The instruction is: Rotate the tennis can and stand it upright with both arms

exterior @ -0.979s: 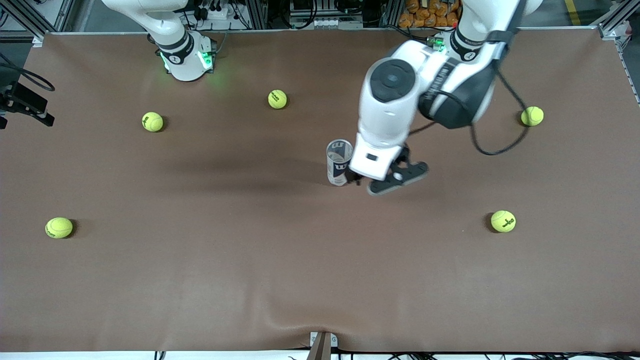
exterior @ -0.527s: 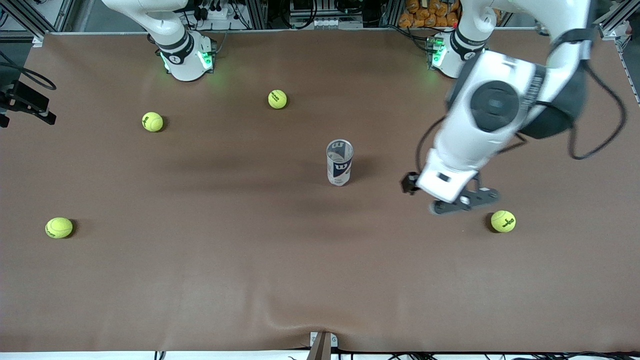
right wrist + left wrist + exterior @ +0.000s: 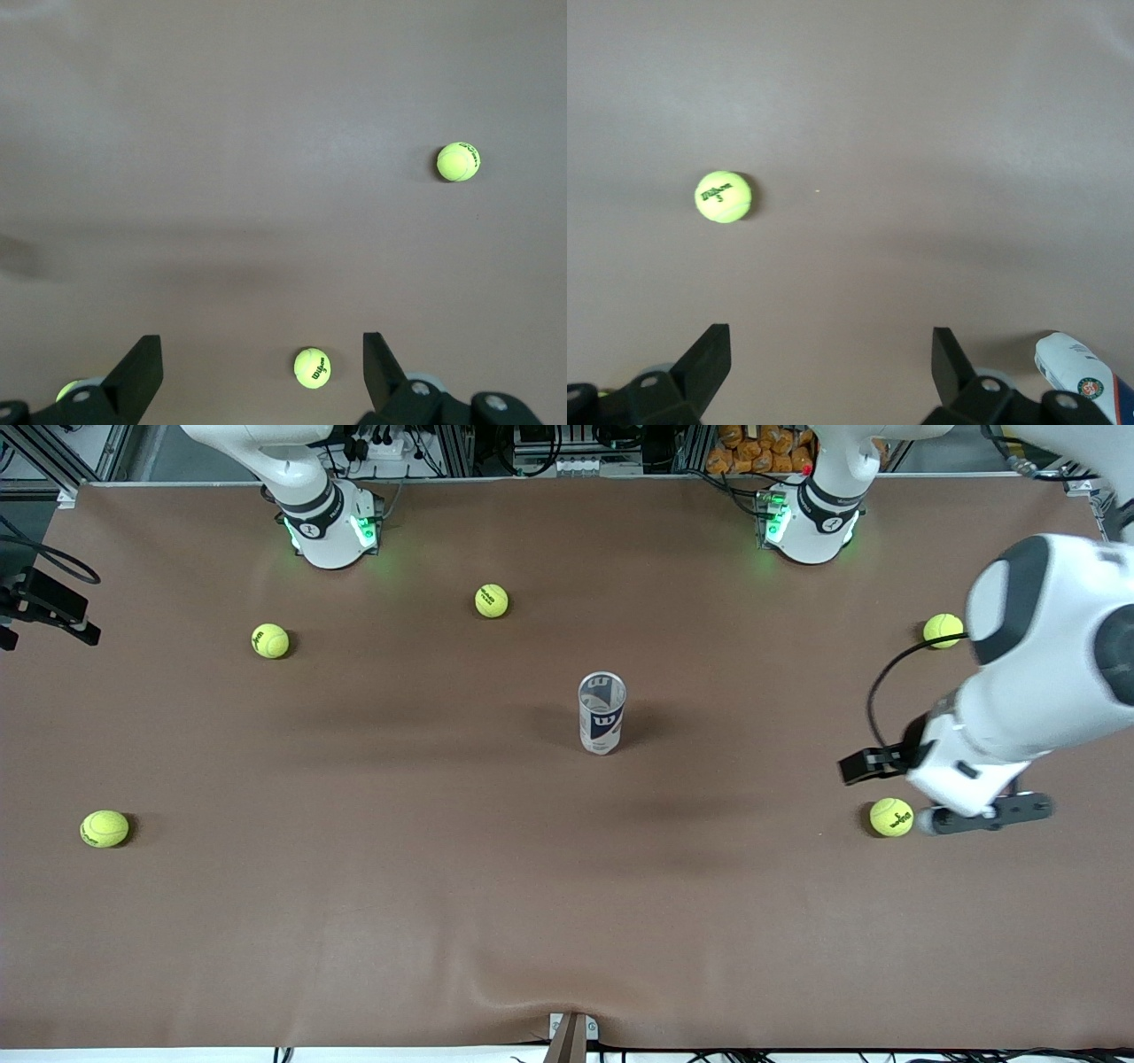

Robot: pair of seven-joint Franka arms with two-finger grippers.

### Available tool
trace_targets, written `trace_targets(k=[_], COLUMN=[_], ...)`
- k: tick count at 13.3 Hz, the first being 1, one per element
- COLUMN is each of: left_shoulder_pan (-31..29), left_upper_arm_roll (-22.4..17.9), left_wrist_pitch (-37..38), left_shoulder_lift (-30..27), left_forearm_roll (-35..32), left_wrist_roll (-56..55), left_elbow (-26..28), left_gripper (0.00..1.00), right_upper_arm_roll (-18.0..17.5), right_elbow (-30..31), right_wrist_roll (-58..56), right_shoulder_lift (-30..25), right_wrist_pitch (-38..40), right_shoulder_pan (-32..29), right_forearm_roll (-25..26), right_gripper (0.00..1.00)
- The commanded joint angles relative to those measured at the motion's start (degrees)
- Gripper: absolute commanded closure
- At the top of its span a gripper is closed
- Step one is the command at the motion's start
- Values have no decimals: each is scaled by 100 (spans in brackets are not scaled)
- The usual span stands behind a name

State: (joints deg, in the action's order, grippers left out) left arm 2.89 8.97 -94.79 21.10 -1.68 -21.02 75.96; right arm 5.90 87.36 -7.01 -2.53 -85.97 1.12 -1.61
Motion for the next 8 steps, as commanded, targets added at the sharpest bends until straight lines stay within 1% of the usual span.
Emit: trace_targets(k=[1,3,5,6,8], left_shoulder_pan=[-297,-315,-412,-403,-290], left_upper_arm_roll=[176,158,97,-69,-246], left_wrist_pitch=[162,494,557,575,575], left_shoulder_lift=[-299,-562,-939,-1185,-1651], left_forearm_roll=[-61,-52,-52,-43,-35], left_wrist_roll=[132,439,519,589,634], left_elbow=[85,155,427,663,1094], left_gripper=[0,0,0,0,0], right_upper_arm_roll=[-19,-27,-27,-27,-27], right_elbow=[-61,-52,-52,-52,-52], right_wrist_roll=[59,42,50,50,50], right_shoulder_lift=[60,130,139,139,139], right_wrist_pitch=[72,72,63,63,54], right_shoulder_pan=[-7,2,11,11,11], right_forearm_roll=[-85,-85,-85,-85,-85], right_gripper=[0,0,0,0,0])
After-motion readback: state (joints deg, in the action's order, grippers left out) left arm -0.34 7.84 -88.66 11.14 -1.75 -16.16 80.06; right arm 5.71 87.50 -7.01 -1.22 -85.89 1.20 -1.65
